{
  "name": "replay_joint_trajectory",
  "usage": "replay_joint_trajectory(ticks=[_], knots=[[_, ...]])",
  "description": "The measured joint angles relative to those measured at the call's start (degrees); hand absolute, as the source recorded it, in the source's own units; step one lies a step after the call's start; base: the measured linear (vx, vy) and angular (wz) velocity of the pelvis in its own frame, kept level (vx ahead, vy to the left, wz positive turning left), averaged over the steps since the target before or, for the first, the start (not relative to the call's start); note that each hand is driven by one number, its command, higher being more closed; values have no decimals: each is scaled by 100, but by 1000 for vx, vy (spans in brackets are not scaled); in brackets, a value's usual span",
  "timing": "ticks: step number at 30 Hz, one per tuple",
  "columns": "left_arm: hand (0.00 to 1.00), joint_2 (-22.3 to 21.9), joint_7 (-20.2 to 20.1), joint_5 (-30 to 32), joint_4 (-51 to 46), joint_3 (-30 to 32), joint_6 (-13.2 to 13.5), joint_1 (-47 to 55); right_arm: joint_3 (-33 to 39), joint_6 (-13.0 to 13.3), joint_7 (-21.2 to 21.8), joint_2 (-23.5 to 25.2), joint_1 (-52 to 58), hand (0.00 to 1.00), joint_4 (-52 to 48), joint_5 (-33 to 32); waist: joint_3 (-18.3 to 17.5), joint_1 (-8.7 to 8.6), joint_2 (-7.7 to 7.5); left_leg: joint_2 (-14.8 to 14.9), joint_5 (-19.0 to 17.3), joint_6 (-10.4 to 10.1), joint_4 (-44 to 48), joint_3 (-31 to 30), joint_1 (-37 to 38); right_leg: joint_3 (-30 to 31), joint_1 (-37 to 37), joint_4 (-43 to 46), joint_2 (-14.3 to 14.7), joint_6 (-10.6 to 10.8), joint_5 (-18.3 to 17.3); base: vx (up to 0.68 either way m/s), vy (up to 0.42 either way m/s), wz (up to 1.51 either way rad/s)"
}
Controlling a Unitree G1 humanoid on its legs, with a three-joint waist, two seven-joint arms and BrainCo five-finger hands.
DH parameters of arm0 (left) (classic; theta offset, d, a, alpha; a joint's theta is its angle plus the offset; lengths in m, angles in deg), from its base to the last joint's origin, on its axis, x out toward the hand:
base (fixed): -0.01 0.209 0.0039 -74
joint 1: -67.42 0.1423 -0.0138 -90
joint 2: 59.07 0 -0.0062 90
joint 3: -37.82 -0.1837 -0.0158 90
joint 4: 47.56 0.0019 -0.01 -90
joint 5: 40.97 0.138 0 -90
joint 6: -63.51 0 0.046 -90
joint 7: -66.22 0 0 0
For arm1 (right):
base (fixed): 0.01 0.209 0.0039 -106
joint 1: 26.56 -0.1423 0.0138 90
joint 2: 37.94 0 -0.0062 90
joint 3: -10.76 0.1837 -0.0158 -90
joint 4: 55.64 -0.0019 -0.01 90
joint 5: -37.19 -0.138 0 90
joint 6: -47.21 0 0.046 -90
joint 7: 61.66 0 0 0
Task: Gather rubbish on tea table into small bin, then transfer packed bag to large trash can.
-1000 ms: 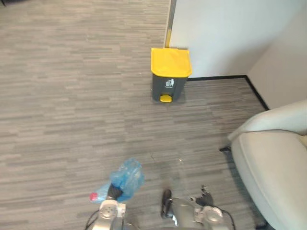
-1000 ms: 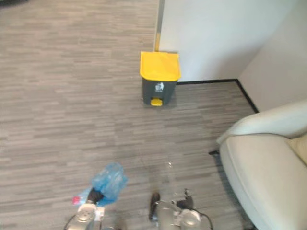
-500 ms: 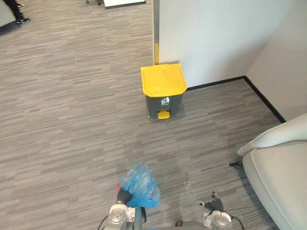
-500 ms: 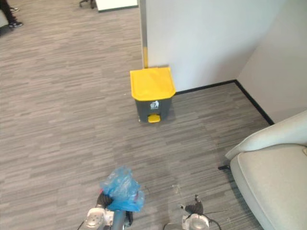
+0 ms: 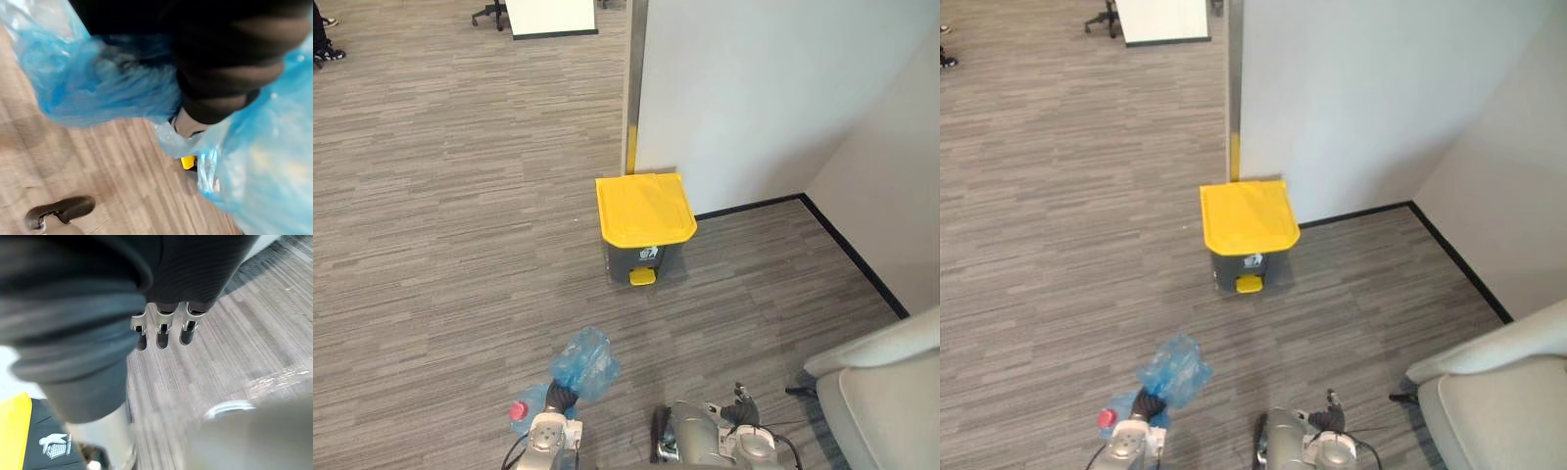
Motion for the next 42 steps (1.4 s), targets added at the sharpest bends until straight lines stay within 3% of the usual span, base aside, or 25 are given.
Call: replay_joint_trajectory(ticks=[3, 4, 5, 6, 10, 12, 14, 16, 18, 20, 21, 23, 25, 27, 29, 30, 31, 32, 33, 34, 35, 36, 37, 40, 42], knots=[[100, -149, -11, 10, -72, -32, -1, 18, 58, -27, -1, -8, 84, 0, -20, 4, 14, -78, 87, 229, 309, -253, 1388, -45, -206, -395, 839, -272, 27, -115, -261, 504, -178, 64], [100, -204, -18, 7, -177, -45, 5, 46, -62, -41, -3, 20, 140, 0, -32, 3, 19, -37, 76, 441, 454, -259, 2560, 14, -700, -453, 1290, -668, 70, -119, -289, 405, -114, 36], [100, -261, -24, -1, -332, -45, 9, 122, -108, -58, 3, 21, 147, 0, -46, 3, 16, 50, 74, 677, 321, -126, 3401, 301, -1093, -421, 1589, -944, 140, -128, -294, 382, -86, 8], [100, -296, -28, -3, -402, -45, 8, 161, -109, -59, 3, 21, 135, 0, -57, 3, 9, 99, 75, 791, 210, -86, 3675, 473, -1352, -409, 1747, -1104, 160, -129, -295, 345, -50, -19], [100, -362, -71, -5, -413, -38, -3, 270, -39, -78, -3, 41, 96, 0, -133, -1, 26, 167, 52, 780, 8, 16, 2360, 730, -2035, -209, 2275, -1486, 55, -115, -289, 295, 53, -27], [100, -364, -114, -5, -409, -41, -4, 259, 43, -80, -36, 16, 81, 0, -116, -1, 34, 175, 9, 552, 431, -10, 1224, 580, -2193, -87, 2483, -1667, -103, 114, -331, 290, 171, -31], [100, -332, -112, -4, -273, -49, 0, 261, 94, -95, -87, -73, 85, 0, 168, 2, -70, 253, 94, 422, 1546, -60, 480, 377, -2172, 239, 2628, -1839, -124, 629, -573, 281, 238, -51], [100, -141, -114, -2, -146, -51, -16, 257, 55, -145, -91, 62, 92, 0, 323, 3, -160, 220, -177, 148, 1326, 73, 455, 499, -2110, 359, 2615, -1829, -423, 739, -580, 312, 239, -26], [100, -81, -109, -2, -142, -45, -25, 272, 71, -179, -90, 156, 187, 0, 318, 12, -173, 290, -252, 49, 925, 156, 691, 687, -2068, 556, 2462, -1321, -619, 787, -579, 315, 240, -34], [100, -89, -109, -3, -151, -53, -41, 392, 91, -175, -68, 136, 272, 0, 244, -2, -158, 300, -235, -17, 590, 257, 812, 880, -1739, 854, 1922, 170, -781, 981, -466, 282, 239, -45], [100, -71, -104, -5, -156, -54, -49, 418, 88, -177, -74, 149, 300, 0, 98, 9, -123, 294, -214, -43, 438, 304, 857, 976, -1459, 994, 1463, 1324, -867, 1071, -133, 288, 208, -33], [100, -6, -96, -7, -178, -53, -55, 419, 69, -130, -60, 141, 293, 0, 38, 10, -99, 272, -205, -45, 193, 370, 890, 1064, -1006, 940, 934, 2609, -885, 1023, -173, 332, 164, -20], [100, 7, -17, -65, -311, -55, -53, 376, 80, -115, -63, 174, 296, 0, -147, 11, -76, 242, -214, -24, -136, 409, 841, 1067, -512, 348, 325, 2930, -841, 869, -454, 309, 61, -10], [100, 35, -2, -114, -307, -67, -51, 281, 119, -54, -67, 201, 209, 0, -182, 0, -59, 111, -216, 56, -323, 365, 842, 1058, -327, -143, -111, 2198, -674, 798, -504, 400, 2, 13], [100, 74, -7, -112, -296, -117, -50, 130, 165, -57, -79, 214, 141, 0, -146, -8, -21, 70, -263, 91, -466, 267, 875, 995, -102, -555, -248, 442, -442, 705, -193, 469, -71, 37], [100, 60, -7, -109, -276, -117, -50, 65, 212, -53, -82, 204, 147, 0, -148, -39, 17, 38, -249, 141, -601, 203, 1017, 891, -26, -654, -141, -40, -348, 527, 171, 694, -126, 51], [100, 73, -6, -105, -260, -118, -39, 3, 225, -79, -100, 160, 163, 0, -122, -21, 10, 47, -236, 250, -714, 137, 1286, 769, -8, -696, 254, -532, -168, -19, 551, 629, -98, 37], [100, 67, -13, -107, -278, -114, -37, -62, 342, -108, -107, 153, 46, 0, -75, -18, 192, 159, -44, 349, -756, 120, 1656, 529, -134, -786, 453, -411, -104, -193, 627, 543, -57, 37], [100, 83, -29, -107, -316, -114, -18, -133, 453, -92, -106, 124, -6, 0, -94, -52, 389, 144, -82, 287, -750, 154, 1868, 370, -174, -707, 441, 26, -298, -331, 468, 321, -34, 44], [100, -31, -21, -107, -313, -113, -10, -273, 617, -52, -115, 79, -41, 0, -176, -56, 616, 33, -233, 102, -427, 227, 1754, 246, -30, -643, 124, 1231, -692, -475, 313, 253, -89, 21], [100, -119, -6, -107, -245, -23, 9, -298, 590, -65, -99, -53, -115, 0, -139, 6, 602, 200, -181, 133, -506, 144, 2176, 206, -142, -691, -118, 1090, -514, 124, -96, 125, -111, -21], [100, -116, -1, -108, -220, 51, 15, -307, 565, -40, -171, -58, -94, 0, -205, -3, 523, 262, -61, 295, -641, -14, 2717, 167, -438, -612, 179, 220, -285, -172, 48, 180, -96, -60], [100, -152, -3, -107, -142, 139, 9, -396, 580, -137, -148, -106, -162, 0, -112, -27, 668, 268, 161, 551, -763, -7, 3221, 37, -681, -801, 259, 143, -71, -270, 226, 203, -61, -16], [100, -192, -11, -113, -114, 191, 9, -518, 697, -223, -150, -13, -146, 0, -150, -223, 727, 123, 65, 970, -877, -57, 3271, 118, -1125, -1012, 234, 183, -46, -310, 196, 107, -28, 31], [100, -234, -10, -113, -119, 191, 4, -521, 630, -231, -161, 26, -137, 0, -148, -296, 694, 138, -52, 979, -891, -86, 3284, 111, -1218, -1023, 211, 93, -10, -225, 166, -21, -1, 25]])
